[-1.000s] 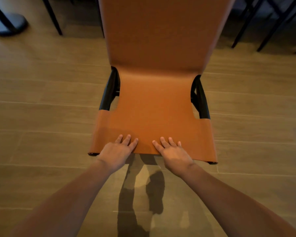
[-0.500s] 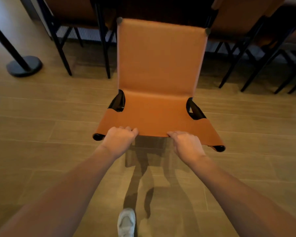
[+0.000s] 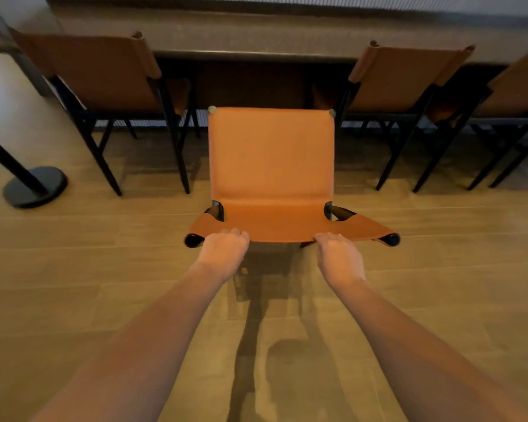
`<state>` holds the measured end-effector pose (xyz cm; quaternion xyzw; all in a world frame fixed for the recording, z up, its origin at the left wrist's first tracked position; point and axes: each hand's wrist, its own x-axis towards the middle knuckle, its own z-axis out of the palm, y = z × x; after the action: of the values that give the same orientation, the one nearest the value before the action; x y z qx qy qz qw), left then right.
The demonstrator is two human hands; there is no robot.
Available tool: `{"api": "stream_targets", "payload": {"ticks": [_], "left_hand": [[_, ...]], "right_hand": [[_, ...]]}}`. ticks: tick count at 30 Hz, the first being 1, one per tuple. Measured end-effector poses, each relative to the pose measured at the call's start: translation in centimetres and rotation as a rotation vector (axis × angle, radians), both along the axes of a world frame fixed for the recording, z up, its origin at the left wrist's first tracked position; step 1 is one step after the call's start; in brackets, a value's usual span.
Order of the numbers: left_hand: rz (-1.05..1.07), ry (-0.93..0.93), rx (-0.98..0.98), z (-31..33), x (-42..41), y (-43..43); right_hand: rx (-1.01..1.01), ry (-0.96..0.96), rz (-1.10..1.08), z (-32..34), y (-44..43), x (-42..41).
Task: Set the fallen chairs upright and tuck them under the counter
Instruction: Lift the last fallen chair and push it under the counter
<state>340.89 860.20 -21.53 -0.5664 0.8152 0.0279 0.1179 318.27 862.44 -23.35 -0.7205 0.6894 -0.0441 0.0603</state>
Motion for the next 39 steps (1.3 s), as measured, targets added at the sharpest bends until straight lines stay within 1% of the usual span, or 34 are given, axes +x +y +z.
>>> {"api": "stream_targets", "payload": {"ticks": [3, 7, 9, 13, 15, 18, 23, 26, 30, 34, 39], "left_hand": [[0.062, 0.007, 0.002, 0.3, -0.9, -1.9], [0.152, 0.126, 0.040, 1.6, -0.7, -5.2], [0.171, 0.150, 0.061, 2.4, -0.4, -7.3], [0.218, 0.160, 0.066, 3.6, -0.9, -11.8], [0.263, 0.210, 0.074, 4.3, -1.1, -14.6], [0.319, 0.274, 0.091, 5.3, -1.6, -18.4], [0.351, 0.280, 0.112, 6.0, -1.9, -23.6], [0.374, 0.295, 0.157, 6.6, -2.0, -26.6], [0.401, 0.356, 0.201, 6.7, -2.2, -29.1], [0.380, 0.372, 0.233, 6.5, -1.7, -31.2], [0.366, 0.394, 0.251, 6.6, -1.5, -33.6]], "right_hand": [[0.099, 0.002, 0.023, 1.6, -2.8, 0.0], [0.216, -0.021, 0.062, 4.2, -7.1, -0.1], [0.247, -0.043, 0.085, 5.4, -9.6, -0.4], [0.328, -0.166, 0.071, 7.0, -15.0, -1.2], [0.328, -0.213, 0.050, 7.5, -17.8, -1.4], [0.317, -0.216, 0.058, 8.1, -21.5, -1.4], [0.348, -0.239, 0.076, 8.6, -26.8, -1.9], [0.375, -0.283, 0.055, 8.7, -29.5, -2.2], [0.361, -0.317, 0.050, 8.8, -32.1, -2.6], [0.379, -0.371, -0.015, 8.9, -33.8, -2.3], [0.329, -0.405, -0.060, 9.0, -35.9, -2.0]]}}
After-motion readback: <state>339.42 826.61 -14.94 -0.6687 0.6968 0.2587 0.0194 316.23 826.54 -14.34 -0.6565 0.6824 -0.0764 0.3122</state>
